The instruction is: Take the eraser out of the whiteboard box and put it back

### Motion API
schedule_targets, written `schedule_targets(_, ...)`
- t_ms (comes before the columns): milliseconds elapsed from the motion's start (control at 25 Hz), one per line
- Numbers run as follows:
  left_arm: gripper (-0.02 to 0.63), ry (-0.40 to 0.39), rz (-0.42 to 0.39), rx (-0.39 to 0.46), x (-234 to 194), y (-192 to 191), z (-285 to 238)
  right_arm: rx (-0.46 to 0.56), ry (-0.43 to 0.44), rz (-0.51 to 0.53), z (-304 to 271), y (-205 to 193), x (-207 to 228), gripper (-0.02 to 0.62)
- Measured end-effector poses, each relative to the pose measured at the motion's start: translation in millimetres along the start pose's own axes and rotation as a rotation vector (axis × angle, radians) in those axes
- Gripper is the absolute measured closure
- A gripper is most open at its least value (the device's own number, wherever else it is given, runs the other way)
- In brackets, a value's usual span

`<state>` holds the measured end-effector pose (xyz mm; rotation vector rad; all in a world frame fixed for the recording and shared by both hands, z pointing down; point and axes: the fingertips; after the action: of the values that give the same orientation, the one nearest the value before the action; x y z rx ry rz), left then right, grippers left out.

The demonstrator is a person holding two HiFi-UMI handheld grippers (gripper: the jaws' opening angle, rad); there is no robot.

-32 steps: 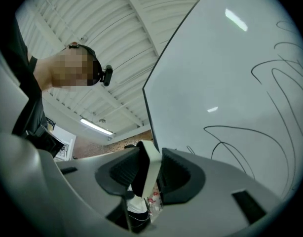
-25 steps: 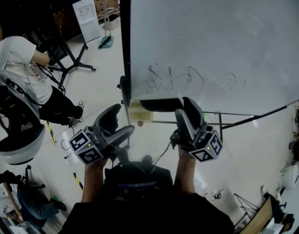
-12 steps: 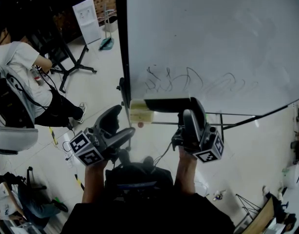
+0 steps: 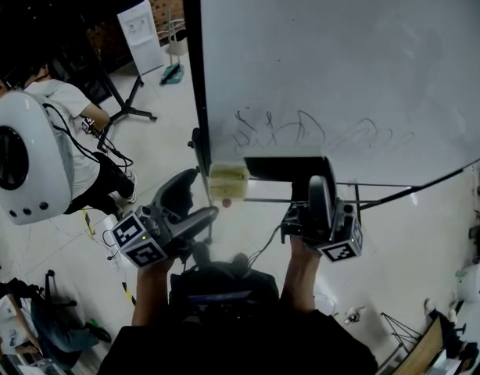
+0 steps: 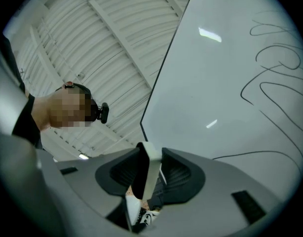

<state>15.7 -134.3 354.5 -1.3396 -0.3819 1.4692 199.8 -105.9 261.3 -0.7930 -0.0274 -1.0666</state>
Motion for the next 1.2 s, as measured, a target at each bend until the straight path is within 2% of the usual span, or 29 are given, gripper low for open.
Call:
schedule_targets(120, 0.178, -0.01, -0.004, 0.002, 3, 2, -2, 0.016, 0.018, 0.03, -10, 10, -7, 0.439)
schedule_targets(320, 0.178, -0.022, -0.008, 0.002, 8, 4, -6, 0.045, 0.031, 0.024, -11, 21, -11, 0.439)
schedule_targets(1200, 0.178, -0.067, -0.03, 0.026, 23, 7, -14, 0.208, 0.097, -0.053, 4, 66, -22, 0.439)
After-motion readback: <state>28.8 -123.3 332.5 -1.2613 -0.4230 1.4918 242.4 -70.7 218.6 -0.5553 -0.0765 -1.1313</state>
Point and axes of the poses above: the fingertips, and each gripper's own axes: z backward along the fingers, x to its right, y out of its top, and after that the axes turned 4 degrees about x, right-handed
